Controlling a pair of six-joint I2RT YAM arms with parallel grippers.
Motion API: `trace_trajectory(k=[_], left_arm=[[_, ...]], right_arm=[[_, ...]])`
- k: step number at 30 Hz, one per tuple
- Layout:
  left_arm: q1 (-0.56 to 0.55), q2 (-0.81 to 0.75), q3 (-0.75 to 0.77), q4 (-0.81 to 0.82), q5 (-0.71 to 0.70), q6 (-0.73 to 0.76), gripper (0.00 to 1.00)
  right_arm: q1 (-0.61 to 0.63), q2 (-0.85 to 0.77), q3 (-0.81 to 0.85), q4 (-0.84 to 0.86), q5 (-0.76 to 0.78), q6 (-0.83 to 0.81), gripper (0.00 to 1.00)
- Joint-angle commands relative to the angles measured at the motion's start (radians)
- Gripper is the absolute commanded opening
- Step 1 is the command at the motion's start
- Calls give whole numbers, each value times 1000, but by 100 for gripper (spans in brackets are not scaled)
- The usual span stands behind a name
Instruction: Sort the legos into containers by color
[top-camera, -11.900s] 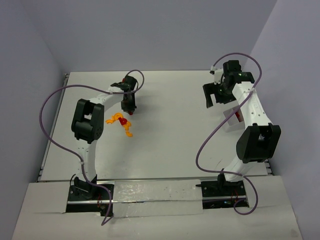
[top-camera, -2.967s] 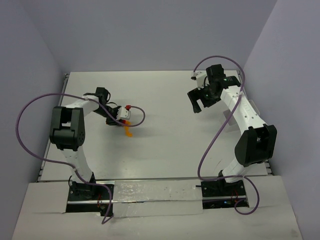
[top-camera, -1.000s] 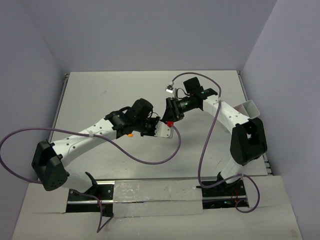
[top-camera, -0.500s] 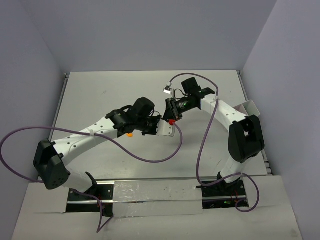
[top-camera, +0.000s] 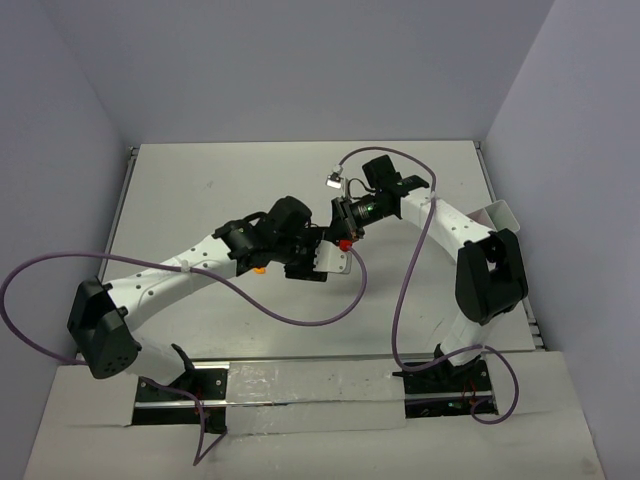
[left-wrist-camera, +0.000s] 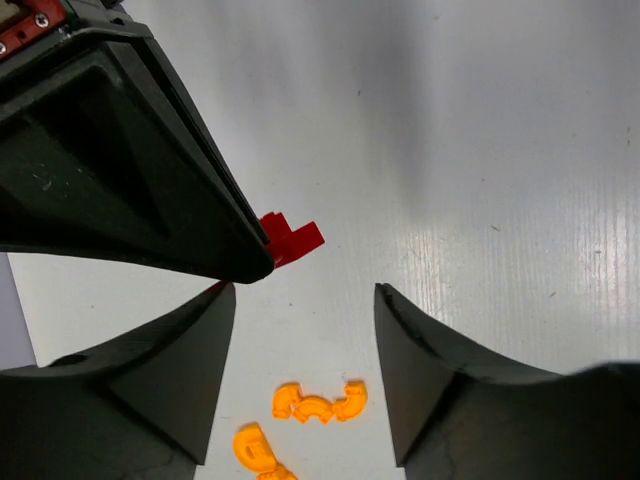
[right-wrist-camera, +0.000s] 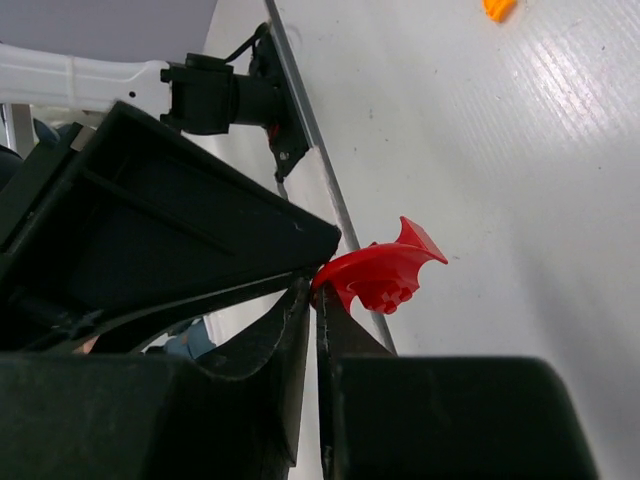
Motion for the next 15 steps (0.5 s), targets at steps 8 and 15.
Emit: trace_trajectory(k=[8, 15], left_arm=[[29, -63, 94, -3, -5, -82, 99], [125, -121, 121, 11, 1, -287, 99]], right_arm=[[-37, -51, -20, -38, 68, -52, 0], [-92, -60, -35, -56, 99, -93, 0]])
